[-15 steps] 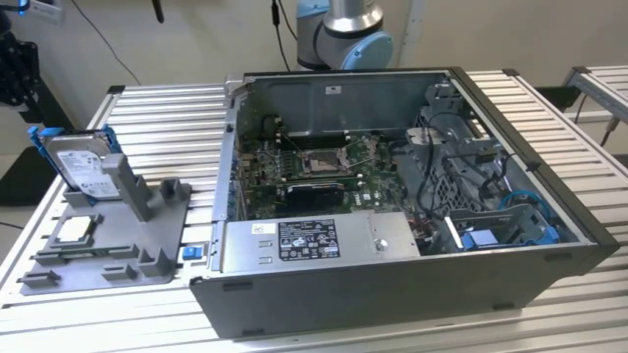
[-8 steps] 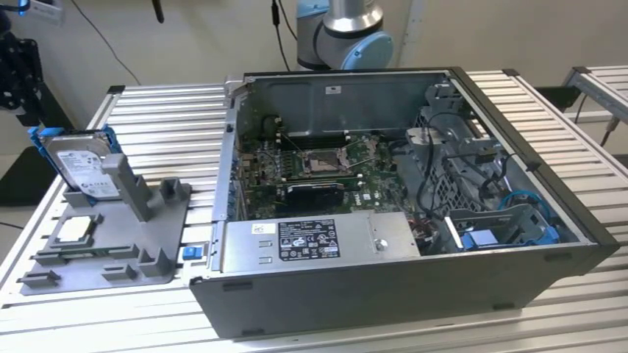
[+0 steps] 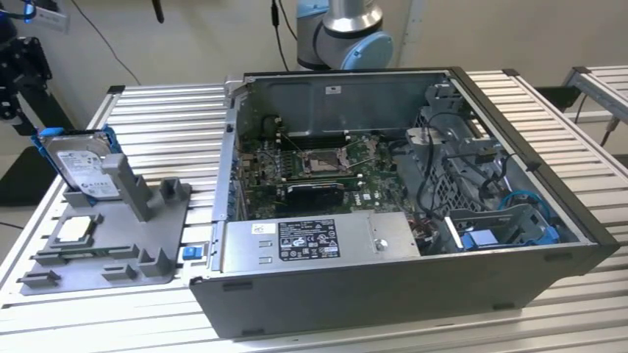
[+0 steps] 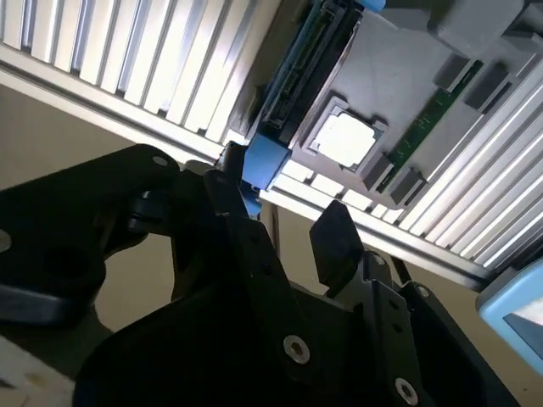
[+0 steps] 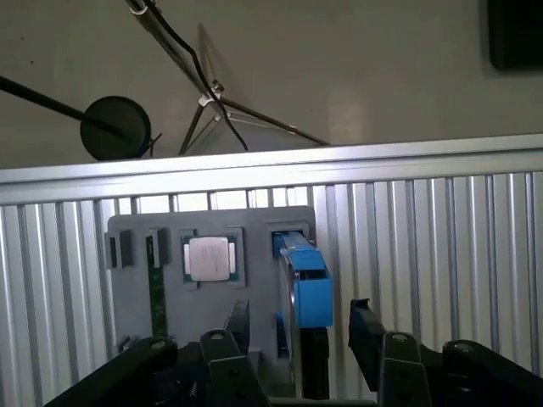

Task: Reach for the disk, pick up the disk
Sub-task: 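Pick up the disk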

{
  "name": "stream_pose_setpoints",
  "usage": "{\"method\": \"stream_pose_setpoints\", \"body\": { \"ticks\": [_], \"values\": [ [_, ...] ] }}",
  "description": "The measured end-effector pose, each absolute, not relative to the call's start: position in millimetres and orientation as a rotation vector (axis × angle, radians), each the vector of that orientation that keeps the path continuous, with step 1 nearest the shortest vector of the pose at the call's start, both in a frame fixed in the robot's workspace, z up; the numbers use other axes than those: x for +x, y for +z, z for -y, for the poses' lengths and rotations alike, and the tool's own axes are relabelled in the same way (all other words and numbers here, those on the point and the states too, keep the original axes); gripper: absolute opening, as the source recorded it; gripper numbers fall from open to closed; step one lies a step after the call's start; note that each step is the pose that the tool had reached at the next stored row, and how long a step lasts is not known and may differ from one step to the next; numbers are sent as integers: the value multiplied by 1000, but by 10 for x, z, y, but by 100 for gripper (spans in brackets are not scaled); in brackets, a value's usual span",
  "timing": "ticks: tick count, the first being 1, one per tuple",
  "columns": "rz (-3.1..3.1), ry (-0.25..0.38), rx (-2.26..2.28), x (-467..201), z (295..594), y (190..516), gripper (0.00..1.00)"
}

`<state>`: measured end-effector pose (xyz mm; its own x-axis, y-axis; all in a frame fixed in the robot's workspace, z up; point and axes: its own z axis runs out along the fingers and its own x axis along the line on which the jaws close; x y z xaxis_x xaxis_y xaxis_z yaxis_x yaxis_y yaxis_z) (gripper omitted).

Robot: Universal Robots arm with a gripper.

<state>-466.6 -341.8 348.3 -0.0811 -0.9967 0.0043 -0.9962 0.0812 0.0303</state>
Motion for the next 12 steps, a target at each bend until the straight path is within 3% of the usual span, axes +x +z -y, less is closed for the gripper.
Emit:
{"method": "stream_pose_setpoints", "body": {
  "ticks": [12],
  "values": [
    [2282, -30, 2124, -4640, 3397, 3265, 100]
  ]
}}
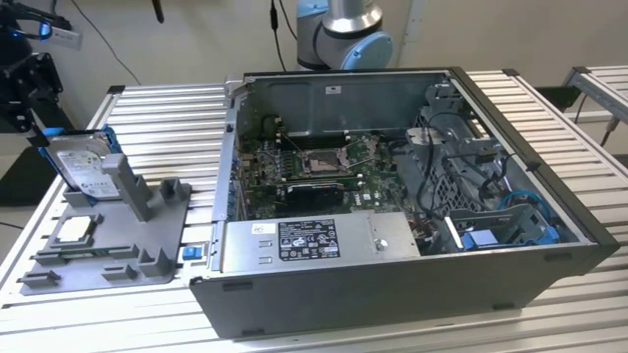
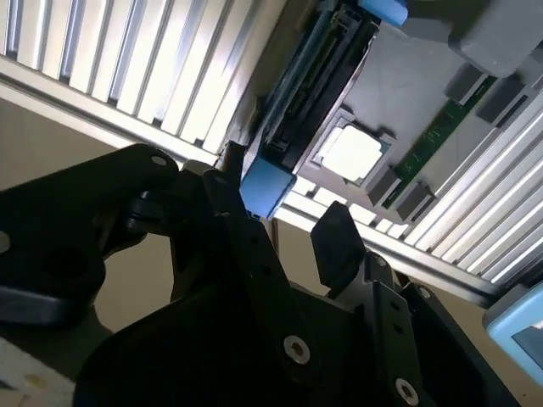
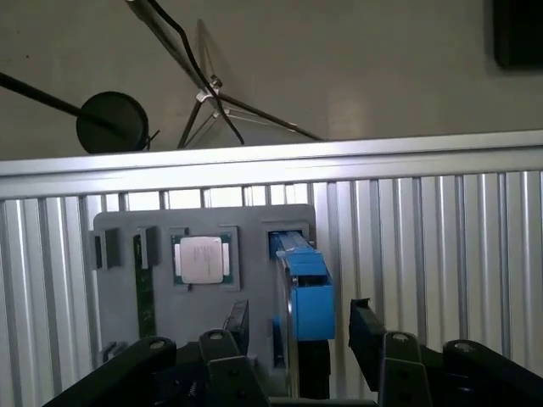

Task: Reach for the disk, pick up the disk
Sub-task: 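Pick up the disk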

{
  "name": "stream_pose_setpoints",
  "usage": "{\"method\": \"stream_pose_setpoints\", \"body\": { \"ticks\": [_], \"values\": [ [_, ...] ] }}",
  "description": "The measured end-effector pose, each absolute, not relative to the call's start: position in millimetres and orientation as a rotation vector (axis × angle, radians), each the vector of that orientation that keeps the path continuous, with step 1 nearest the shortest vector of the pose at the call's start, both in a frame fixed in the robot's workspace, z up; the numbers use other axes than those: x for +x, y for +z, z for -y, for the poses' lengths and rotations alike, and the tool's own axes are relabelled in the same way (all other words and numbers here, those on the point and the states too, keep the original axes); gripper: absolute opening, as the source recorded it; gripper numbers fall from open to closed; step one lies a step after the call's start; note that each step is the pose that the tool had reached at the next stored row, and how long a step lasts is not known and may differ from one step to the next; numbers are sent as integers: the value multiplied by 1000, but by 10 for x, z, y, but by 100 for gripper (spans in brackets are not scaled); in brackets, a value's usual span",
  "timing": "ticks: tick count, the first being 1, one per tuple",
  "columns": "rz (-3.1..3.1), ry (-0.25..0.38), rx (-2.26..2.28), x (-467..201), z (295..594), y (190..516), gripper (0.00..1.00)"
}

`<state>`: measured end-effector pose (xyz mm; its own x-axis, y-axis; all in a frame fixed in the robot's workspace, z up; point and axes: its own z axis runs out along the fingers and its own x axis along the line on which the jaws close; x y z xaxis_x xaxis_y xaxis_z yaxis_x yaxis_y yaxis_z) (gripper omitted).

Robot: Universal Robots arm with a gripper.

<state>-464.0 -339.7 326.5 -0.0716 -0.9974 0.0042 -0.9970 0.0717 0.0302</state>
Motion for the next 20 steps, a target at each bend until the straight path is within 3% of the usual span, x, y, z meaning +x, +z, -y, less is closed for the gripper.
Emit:
{"method": "stream_pose_setpoints", "body": {
  "ticks": [20],
  "values": [
    [2276, -30, 2131, -4637, 3392, 3018, 100]
  ]
}}
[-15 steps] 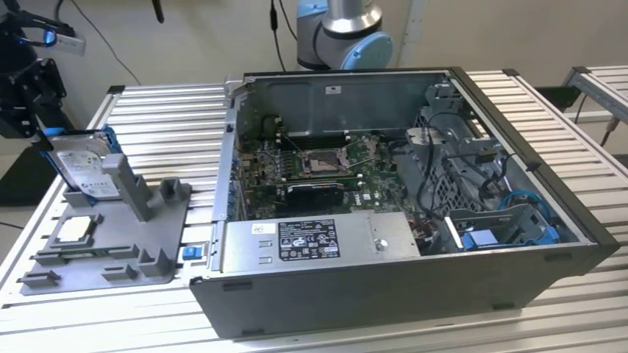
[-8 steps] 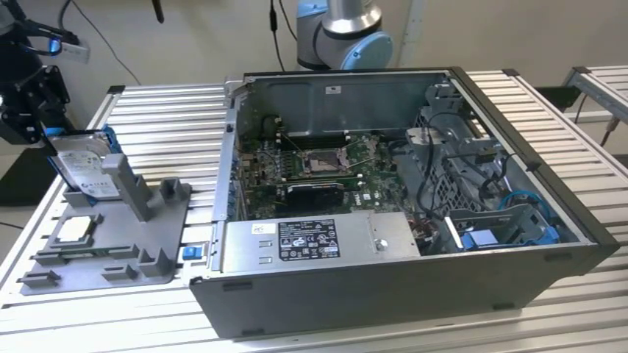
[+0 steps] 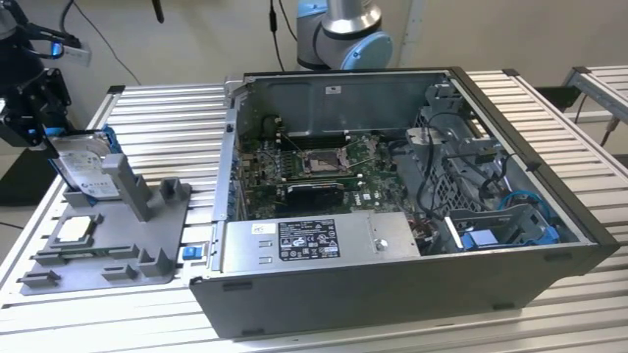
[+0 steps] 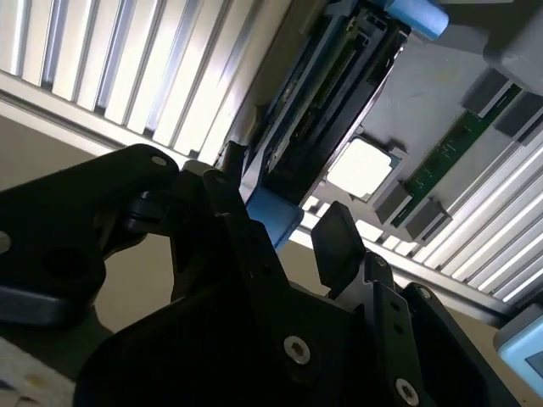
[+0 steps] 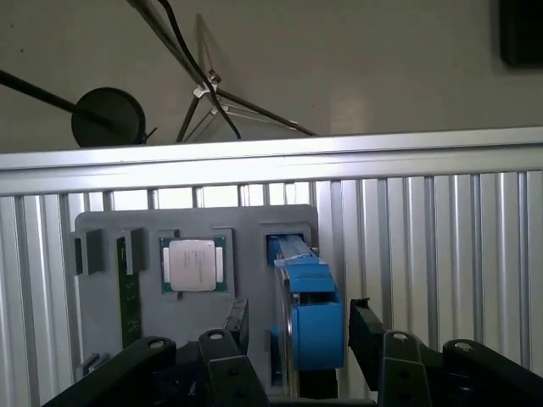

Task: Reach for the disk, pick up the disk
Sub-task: 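Pick up the disk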

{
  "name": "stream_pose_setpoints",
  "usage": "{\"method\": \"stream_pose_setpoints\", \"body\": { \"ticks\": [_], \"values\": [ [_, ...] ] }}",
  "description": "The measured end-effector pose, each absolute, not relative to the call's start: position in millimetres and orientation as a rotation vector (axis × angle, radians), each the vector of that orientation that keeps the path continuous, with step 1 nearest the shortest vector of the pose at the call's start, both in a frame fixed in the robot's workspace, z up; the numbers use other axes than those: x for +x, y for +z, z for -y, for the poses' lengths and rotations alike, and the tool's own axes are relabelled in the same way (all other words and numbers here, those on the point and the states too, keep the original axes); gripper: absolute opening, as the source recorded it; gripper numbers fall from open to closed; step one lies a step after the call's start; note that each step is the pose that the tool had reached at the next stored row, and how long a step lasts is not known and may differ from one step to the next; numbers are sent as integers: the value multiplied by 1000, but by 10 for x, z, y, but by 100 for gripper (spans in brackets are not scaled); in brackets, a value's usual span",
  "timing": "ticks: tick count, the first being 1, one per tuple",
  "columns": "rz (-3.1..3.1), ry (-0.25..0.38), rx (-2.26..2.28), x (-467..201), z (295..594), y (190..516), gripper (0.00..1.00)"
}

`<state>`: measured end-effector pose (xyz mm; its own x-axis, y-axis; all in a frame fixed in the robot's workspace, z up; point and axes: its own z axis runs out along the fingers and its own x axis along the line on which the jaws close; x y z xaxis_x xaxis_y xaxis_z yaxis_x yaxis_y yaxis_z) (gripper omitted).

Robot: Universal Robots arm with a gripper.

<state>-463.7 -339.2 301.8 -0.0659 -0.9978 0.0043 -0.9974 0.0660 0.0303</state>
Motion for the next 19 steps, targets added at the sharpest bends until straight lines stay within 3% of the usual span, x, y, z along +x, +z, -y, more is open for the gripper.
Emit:
{"method": "stream_pose_setpoints", "body": {
  "ticks": [19],
  "values": [
    [2276, -30, 2131, -4637, 3392, 2892, 100]
  ]
}}
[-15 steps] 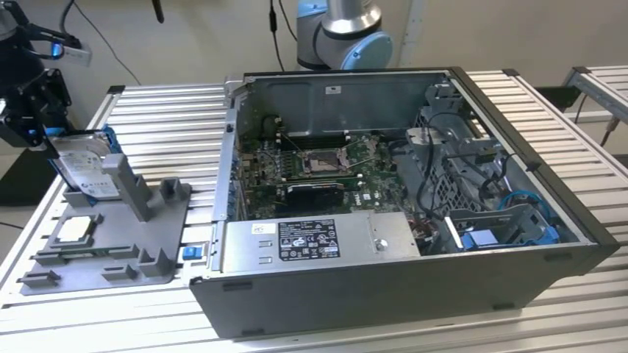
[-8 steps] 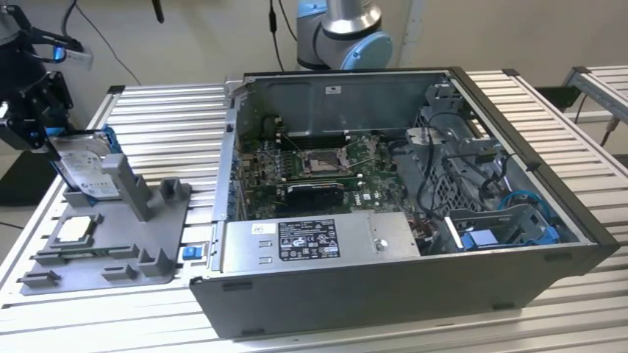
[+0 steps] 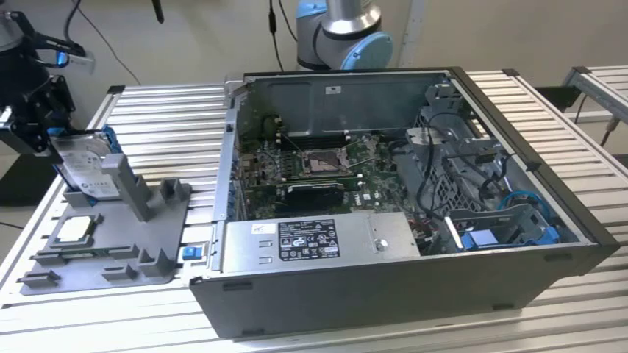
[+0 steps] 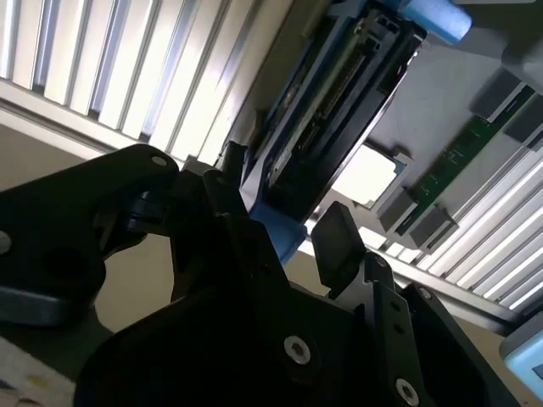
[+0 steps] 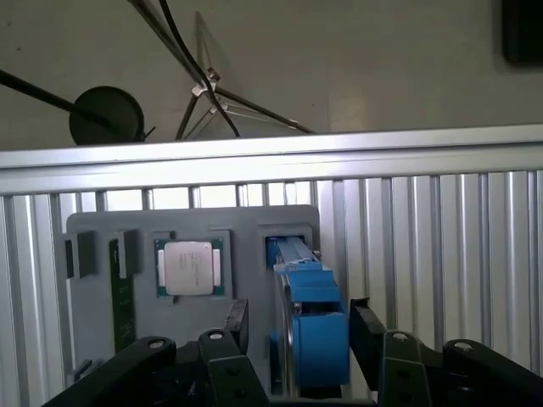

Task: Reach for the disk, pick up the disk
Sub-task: 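Pick up the disk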

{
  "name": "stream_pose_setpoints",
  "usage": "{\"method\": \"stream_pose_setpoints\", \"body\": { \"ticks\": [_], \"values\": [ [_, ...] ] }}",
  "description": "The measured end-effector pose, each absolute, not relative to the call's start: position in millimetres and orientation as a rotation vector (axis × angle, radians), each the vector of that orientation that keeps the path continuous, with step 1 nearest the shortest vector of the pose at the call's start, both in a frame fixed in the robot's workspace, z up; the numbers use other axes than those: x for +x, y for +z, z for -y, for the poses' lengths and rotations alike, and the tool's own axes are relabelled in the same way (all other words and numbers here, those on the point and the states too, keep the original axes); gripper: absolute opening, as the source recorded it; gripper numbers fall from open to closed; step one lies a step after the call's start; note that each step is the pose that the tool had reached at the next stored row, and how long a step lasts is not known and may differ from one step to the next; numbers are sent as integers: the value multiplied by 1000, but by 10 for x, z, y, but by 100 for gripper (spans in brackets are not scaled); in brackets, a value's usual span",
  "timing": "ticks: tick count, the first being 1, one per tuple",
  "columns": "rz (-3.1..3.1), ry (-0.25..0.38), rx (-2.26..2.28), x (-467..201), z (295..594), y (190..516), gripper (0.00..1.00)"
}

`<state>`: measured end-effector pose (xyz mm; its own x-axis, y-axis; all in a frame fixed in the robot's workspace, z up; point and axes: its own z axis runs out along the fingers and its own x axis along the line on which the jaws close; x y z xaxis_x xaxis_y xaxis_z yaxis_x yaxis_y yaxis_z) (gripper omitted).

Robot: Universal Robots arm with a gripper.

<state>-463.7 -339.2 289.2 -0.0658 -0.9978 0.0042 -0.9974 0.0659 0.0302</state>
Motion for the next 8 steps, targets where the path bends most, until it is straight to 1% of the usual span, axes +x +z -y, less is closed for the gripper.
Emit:
{"method": "stream_pose_setpoints", "body": {
  "ticks": [8],
  "values": [
    [2276, -30, 2130, -4637, 3392, 2839, 100]
  ]
}}
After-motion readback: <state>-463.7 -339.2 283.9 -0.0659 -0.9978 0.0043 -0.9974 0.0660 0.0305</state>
